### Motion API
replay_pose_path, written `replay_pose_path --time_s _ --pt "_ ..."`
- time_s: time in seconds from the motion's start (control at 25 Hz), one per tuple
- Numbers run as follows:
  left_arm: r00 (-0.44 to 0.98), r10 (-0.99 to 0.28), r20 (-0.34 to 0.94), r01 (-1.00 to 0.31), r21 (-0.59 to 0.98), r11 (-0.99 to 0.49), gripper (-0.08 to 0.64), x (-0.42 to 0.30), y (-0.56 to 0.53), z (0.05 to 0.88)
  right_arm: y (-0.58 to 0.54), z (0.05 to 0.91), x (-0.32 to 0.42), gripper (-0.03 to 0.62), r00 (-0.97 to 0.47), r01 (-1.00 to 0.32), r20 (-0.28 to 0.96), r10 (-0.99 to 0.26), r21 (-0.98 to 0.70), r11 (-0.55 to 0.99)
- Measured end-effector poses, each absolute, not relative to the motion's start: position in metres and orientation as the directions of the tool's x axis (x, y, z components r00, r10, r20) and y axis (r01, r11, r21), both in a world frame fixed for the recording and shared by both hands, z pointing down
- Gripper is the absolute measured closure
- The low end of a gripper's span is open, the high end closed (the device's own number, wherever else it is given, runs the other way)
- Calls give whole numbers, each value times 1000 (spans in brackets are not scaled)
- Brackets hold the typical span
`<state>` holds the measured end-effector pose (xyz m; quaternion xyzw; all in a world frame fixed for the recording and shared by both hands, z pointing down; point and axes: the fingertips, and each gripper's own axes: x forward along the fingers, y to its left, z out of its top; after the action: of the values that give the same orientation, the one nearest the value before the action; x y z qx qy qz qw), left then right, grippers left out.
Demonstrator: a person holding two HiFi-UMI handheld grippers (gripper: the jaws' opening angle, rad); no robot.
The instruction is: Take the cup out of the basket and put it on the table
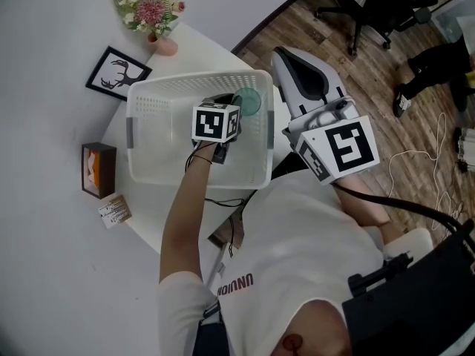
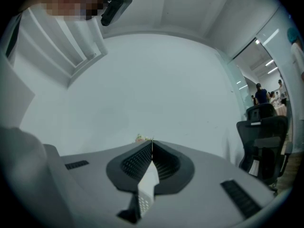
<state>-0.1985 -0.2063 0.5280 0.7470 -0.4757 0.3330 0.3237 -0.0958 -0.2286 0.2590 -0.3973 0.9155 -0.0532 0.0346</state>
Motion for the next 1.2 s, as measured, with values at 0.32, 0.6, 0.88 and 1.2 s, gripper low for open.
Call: replay_pose_path --time_s 0.32,0.6,0.88,1.2 --pt "289 -492 822 -936 134 -326 520 -203 -205 531 -229 259 -94 572 -678 -727 -21 -734 -127 675" --pt "285 -485 827 -938 136 -319 522 -203 -205 530 -230 258 -93 572 -677 -728 -22 -736 -128 673" --pt "279 -474 836 -940 136 -314 523 -206 -200 529 -228 257 -94 572 -678 -727 -26 -735 -128 675" --pt "284 -475 833 -939 143 -312 525 -205 -199 521 -227 259 -94 572 -678 -726 -21 -734 -135 674"
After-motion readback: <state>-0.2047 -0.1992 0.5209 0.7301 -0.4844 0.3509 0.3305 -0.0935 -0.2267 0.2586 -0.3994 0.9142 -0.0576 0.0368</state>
